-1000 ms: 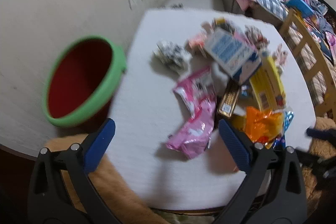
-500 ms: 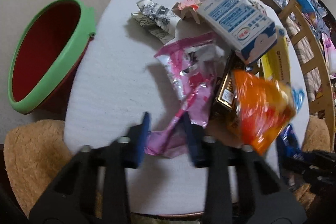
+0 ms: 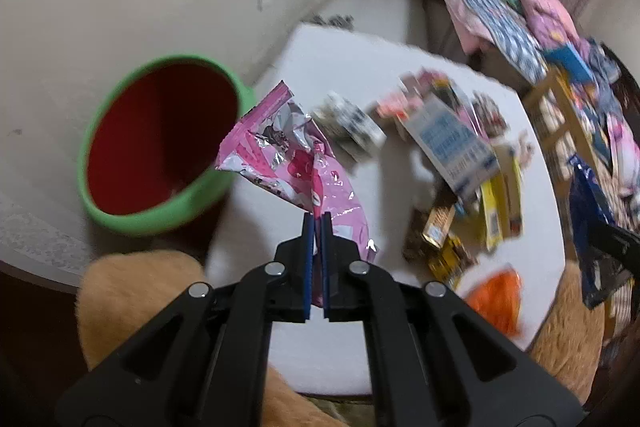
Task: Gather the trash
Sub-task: 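Grasp the pink wrapper with the left tool while the right tool grasps a blue Oreo wrapper, then drop the pink wrapper into the red bin while the right tool drops the Oreo wrapper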
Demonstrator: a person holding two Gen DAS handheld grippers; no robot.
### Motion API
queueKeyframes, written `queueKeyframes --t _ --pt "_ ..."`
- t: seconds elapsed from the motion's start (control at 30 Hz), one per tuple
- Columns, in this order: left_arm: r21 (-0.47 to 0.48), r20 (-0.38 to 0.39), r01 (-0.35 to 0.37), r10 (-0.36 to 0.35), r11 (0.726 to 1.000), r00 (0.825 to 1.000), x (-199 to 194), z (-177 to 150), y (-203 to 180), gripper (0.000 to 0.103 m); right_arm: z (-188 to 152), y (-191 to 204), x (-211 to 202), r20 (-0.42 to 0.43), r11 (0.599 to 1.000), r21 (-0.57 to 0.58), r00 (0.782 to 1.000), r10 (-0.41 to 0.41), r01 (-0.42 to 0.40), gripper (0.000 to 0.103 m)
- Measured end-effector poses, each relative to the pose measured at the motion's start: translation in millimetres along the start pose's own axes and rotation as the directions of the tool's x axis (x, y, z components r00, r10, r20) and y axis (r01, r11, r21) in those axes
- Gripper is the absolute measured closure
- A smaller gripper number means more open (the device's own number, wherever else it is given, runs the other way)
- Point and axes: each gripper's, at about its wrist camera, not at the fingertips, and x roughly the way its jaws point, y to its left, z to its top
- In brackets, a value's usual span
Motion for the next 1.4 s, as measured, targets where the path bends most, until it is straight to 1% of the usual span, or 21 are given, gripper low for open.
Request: queueKeyframes --t 0.03,0.1,0.17,0.27,0.33,0.4,0.53,0.7,0.77,0.8,0.83,0.87,0.9,1.0,1.03,1.17,1.3,1.33,1.4 --pt "-0.012 0.014 -0.008 0.009 1.0 1.0 -3.2 2.7 6.3 0.1 8.8 3.0 -0.5 0.013 1.0 0.005 1.0 0.016 -0.016 0.075" --pt "-0.036 0.045 -0.037 0.039 0.999 0.998 -8.9 8.8 22.2 0.1 27.6 22.4 8.6 0.042 0.998 -0.003 0.997 0.061 -0.061 0.075" --pt "-0.054 0.053 -0.065 0.068 0.996 0.996 -10.2 13.7 38.8 0.1 41.9 40.5 21.3 0.046 0.994 -0.025 0.993 0.106 -0.104 0.075" --pt "-0.075 0.061 -0.103 0.108 0.992 0.992 -9.2 21.9 65.8 0.1 62.7 74.4 46.8 0.034 0.984 -0.053 0.985 0.17 -0.168 0.075" --pt "-0.085 0.068 -0.126 0.131 0.988 0.989 -7.6 27.5 82.6 0.1 75.0 95.1 64.7 0.013 0.978 -0.068 0.98 0.201 -0.2 0.075" --pt "-0.094 0.071 -0.143 0.15 0.985 0.986 -4.7 34.4 100.6 0.1 87.8 117.3 86.0 -0.02 0.967 -0.071 0.97 0.243 -0.244 0.075" --pt "-0.118 0.059 -0.159 0.166 0.98 0.984 7.2 44.5 135.1 0.1 104.8 151.8 124.4 -0.08 0.953 -0.083 0.956 0.284 -0.29 0.074" --pt "-0.141 0.044 -0.169 0.177 0.975 0.983 21.3 47.9 165.2 0.1 120.7 190.6 165.6 -0.132 0.943 -0.101 0.944 0.302 -0.316 0.073" --pt "-0.147 0.037 -0.165 0.172 0.975 0.984 25.8 47.6 174.7 0.099 123.7 200.2 178.5 -0.14 0.942 -0.113 0.944 0.3 -0.316 0.069" --pt "-0.152 0.039 -0.163 0.171 0.975 0.985 26.5 48.1 178.1 0.093 125.6 204.6 184.6 -0.143 0.941 -0.113 0.942 0.303 -0.32 0.062" --pt "-0.163 0.037 -0.165 0.173 0.973 0.984 27.6 47.3 182.4 0.073 124.1 206.8 190.1 -0.147 0.94 -0.11 0.941 0.306 -0.323 0.055" --pt "-0.171 0.039 -0.165 0.174 0.971 0.984 28.0 46.5 182.7 0.061 123.7 208.5 194.7 -0.149 0.94 -0.105 0.94 0.307 -0.323 0.052" --pt "-0.182 0.047 -0.163 0.174 0.97 0.984 27.2 45.4 184.6 0.054 122.4 210.8 196.5 -0.145 0.943 -0.105 0.943 0.301 -0.317 0.05" --pt "-0.208 0.047 -0.154 0.167 0.966 0.985 24.9 39.9 187.9 0.053 120.9 214.1 194.5 -0.137 0.946 -0.108 0.947 0.291 -0.307 0.049" --pt "-0.22 0.046 -0.152 0.166 0.964 0.985 23.6 38.2 188.2 0.053 120.5 212.9 192.5 -0.135 0.947 -0.109 0.948 0.288 -0.303 0.047" --pt "-0.236 0.041 -0.14 0.154 0.962 0.987 19.4 32.6 181.9 0.053 114.1 196.5 171.0 -0.113 0.952 -0.111 0.955 0.273 -0.285 0.047" --pt "-0.243 0.052 -0.114 0.13 0.963 0.99 11.9 32.8 165.7 0.053 110.4 161.4 135.3 -0.056 0.967 -0.13 0.975 0.213 -0.219 0.046" --pt "-0.241 0.057 -0.104 0.121 0.965 0.991 8.5 31.6 158.4 0.052 108.0 150.7 125.8 -0.037 0.972 -0.134 0.981 0.192 -0.195 0.041" --pt "-0.229 0.063 -0.086 0.103 0.97 0.993 4.4 33.5 143.7 0.051 99.0 119.9 101.1 0.011 0.983 -0.144 0.993 0.117 -0.115 0.034"
